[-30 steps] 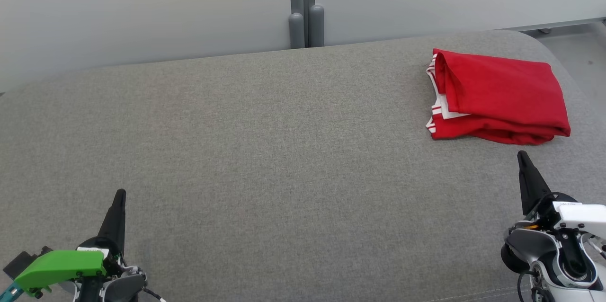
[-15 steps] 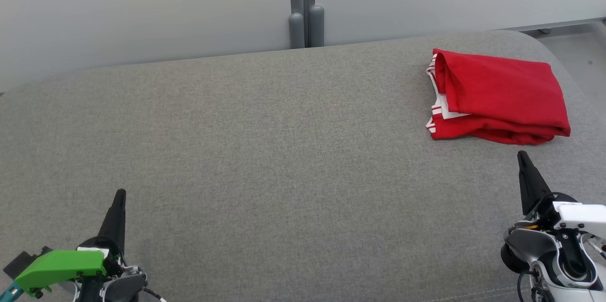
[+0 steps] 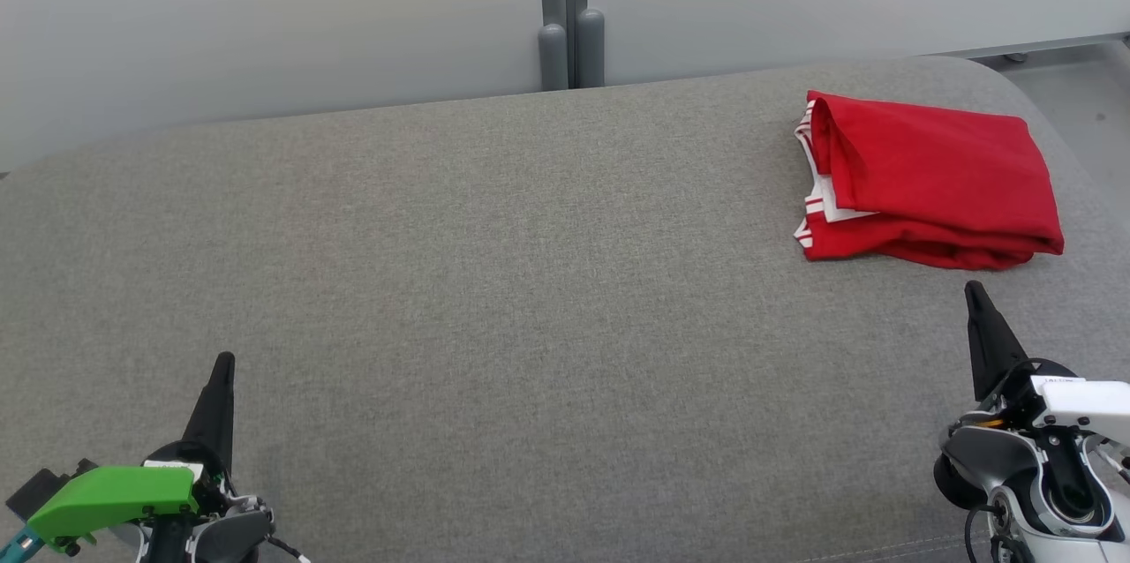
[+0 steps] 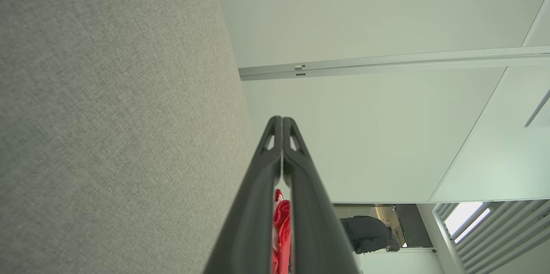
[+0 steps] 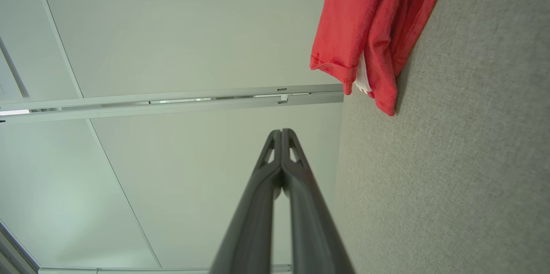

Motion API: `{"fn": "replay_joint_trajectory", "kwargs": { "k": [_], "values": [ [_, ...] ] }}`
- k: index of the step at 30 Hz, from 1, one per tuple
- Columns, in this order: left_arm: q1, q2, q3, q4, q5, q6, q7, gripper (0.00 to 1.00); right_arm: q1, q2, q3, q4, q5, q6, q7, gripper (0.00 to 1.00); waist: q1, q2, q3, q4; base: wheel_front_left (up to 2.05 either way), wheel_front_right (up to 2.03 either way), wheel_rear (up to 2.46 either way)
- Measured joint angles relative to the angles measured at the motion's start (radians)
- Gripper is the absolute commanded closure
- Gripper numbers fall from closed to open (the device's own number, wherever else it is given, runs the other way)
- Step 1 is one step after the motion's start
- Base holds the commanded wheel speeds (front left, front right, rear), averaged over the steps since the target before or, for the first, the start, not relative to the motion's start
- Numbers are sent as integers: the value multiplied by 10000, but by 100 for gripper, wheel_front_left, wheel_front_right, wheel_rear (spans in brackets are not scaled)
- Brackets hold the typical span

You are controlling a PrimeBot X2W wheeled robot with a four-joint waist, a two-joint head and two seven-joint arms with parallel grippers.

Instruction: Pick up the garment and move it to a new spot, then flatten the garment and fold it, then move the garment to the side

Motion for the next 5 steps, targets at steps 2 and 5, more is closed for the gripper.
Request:
{"fn": "replay_joint_trajectory", "kwargs": {
  "k": [2,5],
  "values": [
    [0,0,0,0,0,0,0,100,0,0,0,0,0,0,0,100,0,0,0,0,0,0,0],
    [0,-2,2,0,0,0,0,100,0,0,-2,0,0,0,6,100,0,0,0,0,0,0,0]
  ]
}}
